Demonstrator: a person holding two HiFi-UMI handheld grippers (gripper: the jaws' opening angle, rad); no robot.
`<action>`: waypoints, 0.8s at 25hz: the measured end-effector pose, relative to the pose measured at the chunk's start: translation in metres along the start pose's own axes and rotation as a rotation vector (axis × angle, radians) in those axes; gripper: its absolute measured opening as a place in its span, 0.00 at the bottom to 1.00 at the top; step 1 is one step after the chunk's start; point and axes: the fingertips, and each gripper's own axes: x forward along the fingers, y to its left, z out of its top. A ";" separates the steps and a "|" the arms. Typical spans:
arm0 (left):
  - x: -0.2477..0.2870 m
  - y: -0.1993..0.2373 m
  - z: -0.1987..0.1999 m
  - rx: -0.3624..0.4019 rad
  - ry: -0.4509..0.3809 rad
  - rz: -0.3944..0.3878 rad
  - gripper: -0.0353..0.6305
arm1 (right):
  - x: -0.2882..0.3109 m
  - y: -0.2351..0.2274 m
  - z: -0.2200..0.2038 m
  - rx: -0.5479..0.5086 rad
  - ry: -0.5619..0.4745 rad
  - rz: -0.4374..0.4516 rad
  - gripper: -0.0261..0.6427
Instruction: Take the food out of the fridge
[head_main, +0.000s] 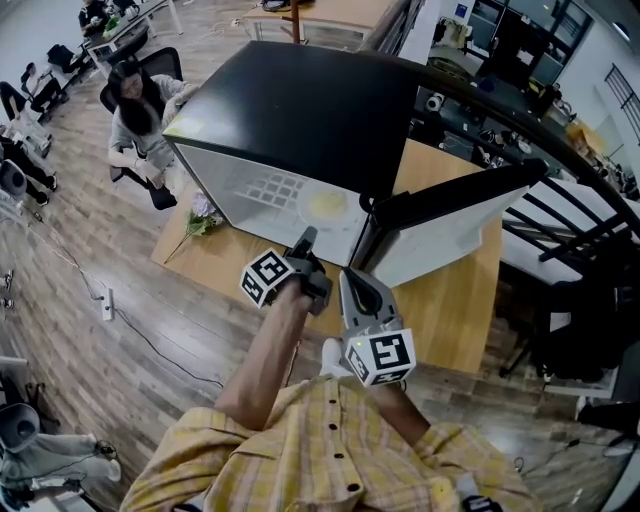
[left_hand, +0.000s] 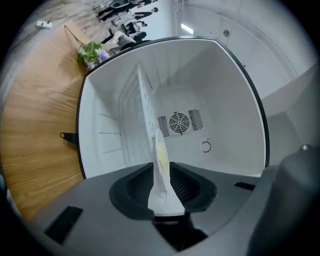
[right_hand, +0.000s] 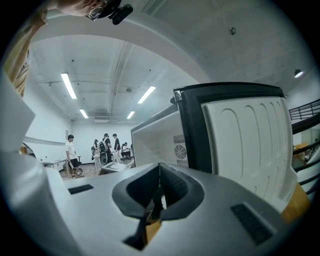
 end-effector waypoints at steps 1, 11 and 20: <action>0.003 0.002 0.000 -0.026 -0.002 -0.003 0.19 | 0.001 -0.002 0.000 0.001 0.001 -0.004 0.05; 0.027 0.011 -0.001 -0.124 0.002 0.002 0.21 | 0.001 -0.012 -0.004 0.003 0.015 -0.023 0.05; 0.033 0.010 -0.002 -0.187 -0.004 0.003 0.09 | 0.001 -0.021 -0.007 0.038 0.016 -0.040 0.05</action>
